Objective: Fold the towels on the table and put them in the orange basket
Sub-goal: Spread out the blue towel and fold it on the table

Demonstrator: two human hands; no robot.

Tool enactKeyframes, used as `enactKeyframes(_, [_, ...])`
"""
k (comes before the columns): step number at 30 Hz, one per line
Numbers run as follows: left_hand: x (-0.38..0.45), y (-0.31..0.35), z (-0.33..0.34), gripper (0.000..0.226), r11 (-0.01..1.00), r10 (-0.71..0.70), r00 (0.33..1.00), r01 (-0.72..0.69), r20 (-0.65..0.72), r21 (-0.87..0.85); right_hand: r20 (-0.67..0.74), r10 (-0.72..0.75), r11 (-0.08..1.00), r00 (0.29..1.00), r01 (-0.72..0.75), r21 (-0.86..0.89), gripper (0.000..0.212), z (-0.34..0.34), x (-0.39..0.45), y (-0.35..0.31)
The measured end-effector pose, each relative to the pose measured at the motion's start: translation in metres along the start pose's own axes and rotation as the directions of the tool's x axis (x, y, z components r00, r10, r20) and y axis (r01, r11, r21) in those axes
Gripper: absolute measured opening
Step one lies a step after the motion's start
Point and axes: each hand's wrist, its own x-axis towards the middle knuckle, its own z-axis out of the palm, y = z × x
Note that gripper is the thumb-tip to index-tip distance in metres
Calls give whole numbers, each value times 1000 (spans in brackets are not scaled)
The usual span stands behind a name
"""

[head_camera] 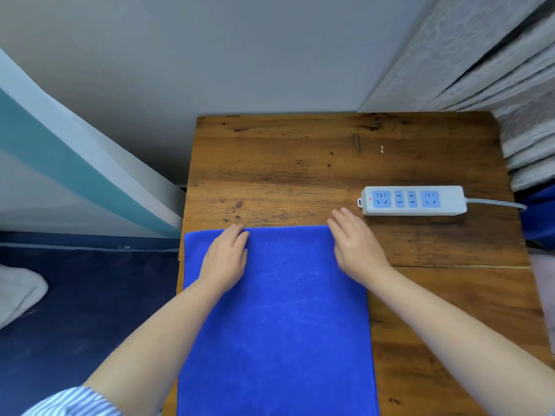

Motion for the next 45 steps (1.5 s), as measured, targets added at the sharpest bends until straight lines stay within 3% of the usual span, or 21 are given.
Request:
enactKeyframes(2, [-2,17,14,48,999,36,997,-36,63,3,192,-10,999,981,3,34,52,24,3,-30])
enactKeyframes(4, [1,28,26,51,1000,4,992,-7,122,29,269,-22,1000,963,19,15,53,44,11,-52])
enactKeyframes(9, [9,14,39,57,995,-68,987,56,149,83,317,-1,998,948,24,-66,56,63,22,-43])
enactKeyframes(13, [7,-29,36,61,983,-174,978,165,112,79,290,151,986,945,-124,-107,57,54,12,8])
enactKeyframes(18, [3,-64,19,56,979,-169,980,154,106,136,289,258,963,922,-220,-158,57,34,-7,45])
enactKeyframes(22, [7,-65,-6,42,968,-213,976,218,-49,122,176,244,966,954,-223,-133,58,20,2,32])
enactKeyframes(24, [9,-65,-18,34,952,-244,969,247,-38,181,143,276,956,951,-256,-141,59,13,11,25])
enactKeyframes(27, [7,-68,-31,23,945,-244,970,237,3,224,168,301,949,939,-278,-147,34,-2,24,19])
enactKeyframes(29, [-1,-71,-37,21,955,-261,965,259,-10,142,177,301,948,937,-274,-158,20,-10,25,18])
enactKeyframes(33, [-31,-74,-47,20,961,-273,958,275,-85,9,92,296,949,951,-281,-145,16,-20,4,15])
enactKeyframes(38, [-84,-72,-50,17,982,-184,972,188,-149,12,-103,256,953,961,-269,-137,17,-24,-49,0])
enactKeyframes(45, [-183,-72,-32,17,999,-44,979,48,-198,13,-255,230,966,939,-253,-61,19,-21,-158,-44])
